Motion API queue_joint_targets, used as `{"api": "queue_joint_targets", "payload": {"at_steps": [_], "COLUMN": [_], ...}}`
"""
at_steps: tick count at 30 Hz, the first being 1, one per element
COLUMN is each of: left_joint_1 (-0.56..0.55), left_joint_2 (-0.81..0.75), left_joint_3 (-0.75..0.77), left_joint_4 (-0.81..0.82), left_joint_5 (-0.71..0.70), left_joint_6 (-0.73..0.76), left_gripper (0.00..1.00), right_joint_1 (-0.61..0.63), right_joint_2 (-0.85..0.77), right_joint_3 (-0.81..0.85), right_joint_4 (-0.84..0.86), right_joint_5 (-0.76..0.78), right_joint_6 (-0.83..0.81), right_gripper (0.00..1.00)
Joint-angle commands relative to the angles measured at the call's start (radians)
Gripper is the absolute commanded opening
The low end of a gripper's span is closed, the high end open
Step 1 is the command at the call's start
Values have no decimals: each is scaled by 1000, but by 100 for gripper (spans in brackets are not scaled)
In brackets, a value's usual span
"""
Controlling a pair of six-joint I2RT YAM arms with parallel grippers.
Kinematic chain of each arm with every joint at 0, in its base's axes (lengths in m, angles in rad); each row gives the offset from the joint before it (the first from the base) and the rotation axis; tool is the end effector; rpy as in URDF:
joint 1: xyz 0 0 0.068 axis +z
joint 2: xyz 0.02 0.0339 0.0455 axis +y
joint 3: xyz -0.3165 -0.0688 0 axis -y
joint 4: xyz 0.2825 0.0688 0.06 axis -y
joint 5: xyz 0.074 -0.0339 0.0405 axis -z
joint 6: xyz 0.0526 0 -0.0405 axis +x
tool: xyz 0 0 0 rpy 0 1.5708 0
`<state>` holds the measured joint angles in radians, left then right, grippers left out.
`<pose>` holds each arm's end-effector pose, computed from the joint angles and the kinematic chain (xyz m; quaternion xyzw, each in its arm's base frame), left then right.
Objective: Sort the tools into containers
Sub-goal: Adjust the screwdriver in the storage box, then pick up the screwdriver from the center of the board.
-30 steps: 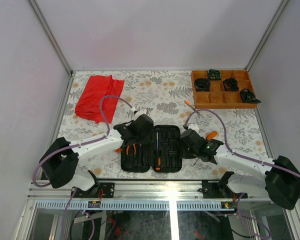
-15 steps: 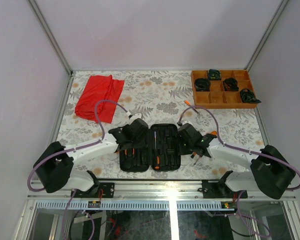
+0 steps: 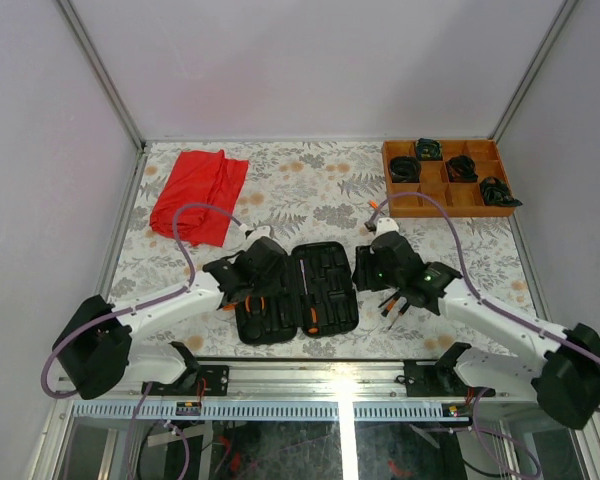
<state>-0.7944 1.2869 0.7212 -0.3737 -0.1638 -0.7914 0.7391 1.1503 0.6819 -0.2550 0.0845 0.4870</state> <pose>0.1997 -0.1911 0.2149 -0.0240 0.9474 -0.1659 0.2726 0.1986 0.1750 0.2448 -0.0973 0.9057 0.2048 0.3581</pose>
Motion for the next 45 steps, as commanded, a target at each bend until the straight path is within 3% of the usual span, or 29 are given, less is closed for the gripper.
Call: {"api": "queue_joint_targets", "payload": {"at_steps": [1,7,13,25,45], "left_joint_1": [13,14,14,14,13], "left_joint_2": [-31,-89,-178,-267,-246], "left_joint_3": [-8,21,44,49,37], "left_joint_4": [25,-24,-104,-187,-188], "left_joint_5": [-10,-30,-96,-128,-104], "left_joint_6": [1,53,102,117,103], "left_gripper": [53,55,61,69,69], "right_joint_1": [-15,-101,-282,-562,-670], "right_joint_2": [-109,-215,-246,-44,252], "right_joint_3": [19,18,20,30,52], "right_joint_4": [-119,-241,-243,-154,-26], "right_joint_5": [201,406,396,105,14], "right_joint_6": [53,138,132,138,222], "right_gripper": [52,55,62,67,66]}}
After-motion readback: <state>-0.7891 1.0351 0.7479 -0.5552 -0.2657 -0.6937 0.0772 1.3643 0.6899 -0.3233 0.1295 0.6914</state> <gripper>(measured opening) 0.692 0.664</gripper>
